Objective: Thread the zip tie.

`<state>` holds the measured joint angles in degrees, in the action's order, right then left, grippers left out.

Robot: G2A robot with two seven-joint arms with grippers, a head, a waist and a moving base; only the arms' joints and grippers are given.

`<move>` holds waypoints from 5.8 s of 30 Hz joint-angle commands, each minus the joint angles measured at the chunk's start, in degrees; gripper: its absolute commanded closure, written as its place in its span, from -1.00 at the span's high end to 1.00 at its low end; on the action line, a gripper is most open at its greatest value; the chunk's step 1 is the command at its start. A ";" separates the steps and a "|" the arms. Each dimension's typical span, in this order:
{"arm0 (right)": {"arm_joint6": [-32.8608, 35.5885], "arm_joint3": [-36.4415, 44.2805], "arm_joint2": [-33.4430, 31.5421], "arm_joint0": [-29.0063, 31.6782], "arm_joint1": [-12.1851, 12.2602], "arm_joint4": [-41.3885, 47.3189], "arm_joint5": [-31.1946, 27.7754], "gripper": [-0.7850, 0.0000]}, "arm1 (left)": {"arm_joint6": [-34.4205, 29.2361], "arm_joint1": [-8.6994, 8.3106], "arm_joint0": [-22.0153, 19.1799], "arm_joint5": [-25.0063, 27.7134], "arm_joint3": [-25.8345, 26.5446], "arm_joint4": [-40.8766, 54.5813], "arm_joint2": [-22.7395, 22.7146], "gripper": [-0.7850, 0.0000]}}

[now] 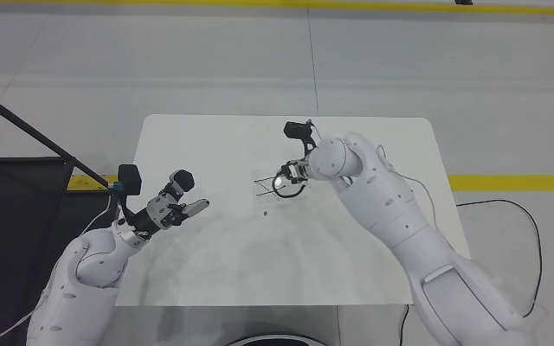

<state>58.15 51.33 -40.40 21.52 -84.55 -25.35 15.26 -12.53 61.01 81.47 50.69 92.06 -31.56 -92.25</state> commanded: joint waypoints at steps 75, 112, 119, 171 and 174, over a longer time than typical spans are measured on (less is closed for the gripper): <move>1.36 20.98 -15.35 13.12 3.75 -8.59 -13.28 -1.00 | -0.13 -0.08 0.44 -1.16 1.48 -0.01 0.04 1.00; 14.76 52.73 -24.67 31.42 10.50 -10.67 -42.50 -1.00 | -36.31 -7.10 -5.54 4.76 0.65 39.64 6.70 1.00; 8.73 53.78 -21.99 31.57 12.70 -9.16 -52.68 -1.00 | -42.28 -8.99 -11.03 -1.20 0.01 50.91 15.08 1.00; -6.32 49.28 -12.15 22.18 24.80 2.51 -65.55 -1.00 | -50.73 -15.26 -21.44 -9.61 -3.23 68.85 29.27 1.00; -7.55 49.43 -12.16 22.42 24.85 1.75 -65.22 -1.00 | -50.73 -15.26 -21.44 -9.61 -3.23 68.85 29.27 1.00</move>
<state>50.94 100.76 -52.53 43.97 -59.72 -23.48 -49.89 -63.25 45.75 60.03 41.08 88.82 37.29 -62.98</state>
